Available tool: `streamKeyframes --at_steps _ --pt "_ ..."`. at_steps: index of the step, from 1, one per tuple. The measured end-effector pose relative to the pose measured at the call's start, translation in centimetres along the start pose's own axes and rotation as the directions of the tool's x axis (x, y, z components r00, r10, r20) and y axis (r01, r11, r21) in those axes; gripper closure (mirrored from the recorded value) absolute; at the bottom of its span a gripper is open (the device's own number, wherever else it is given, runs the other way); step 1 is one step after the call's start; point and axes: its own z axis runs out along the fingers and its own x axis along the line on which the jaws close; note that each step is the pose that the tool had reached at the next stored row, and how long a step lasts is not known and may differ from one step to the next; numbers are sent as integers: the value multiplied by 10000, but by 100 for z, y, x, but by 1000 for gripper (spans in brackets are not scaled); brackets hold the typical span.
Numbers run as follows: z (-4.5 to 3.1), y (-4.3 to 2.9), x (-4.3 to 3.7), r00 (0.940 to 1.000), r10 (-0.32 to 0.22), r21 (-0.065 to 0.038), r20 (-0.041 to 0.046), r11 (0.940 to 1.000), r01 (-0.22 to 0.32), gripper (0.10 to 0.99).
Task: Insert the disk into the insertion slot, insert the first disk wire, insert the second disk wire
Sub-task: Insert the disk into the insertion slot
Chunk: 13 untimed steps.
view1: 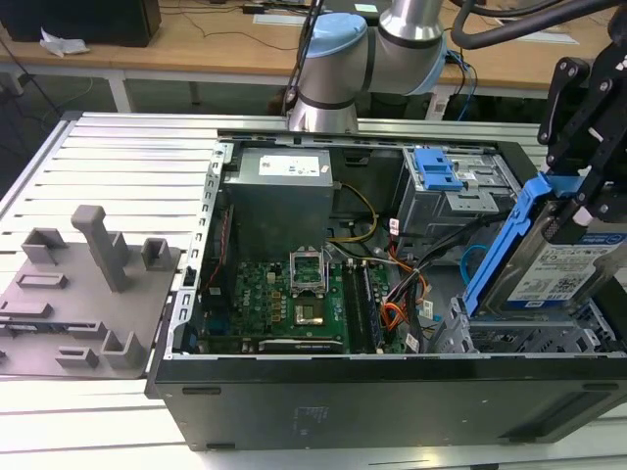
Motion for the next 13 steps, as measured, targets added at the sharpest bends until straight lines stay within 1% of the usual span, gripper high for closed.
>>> streamKeyframes --at_steps 3,7,13 --pt "32 0 -33 10000 1 0 1 10000 -1 718" --pt "81 -2 -34 10000 0 0 0 10000 0 718" --pt "231 -8 -35 10000 1 0 0 10000 -1 718"
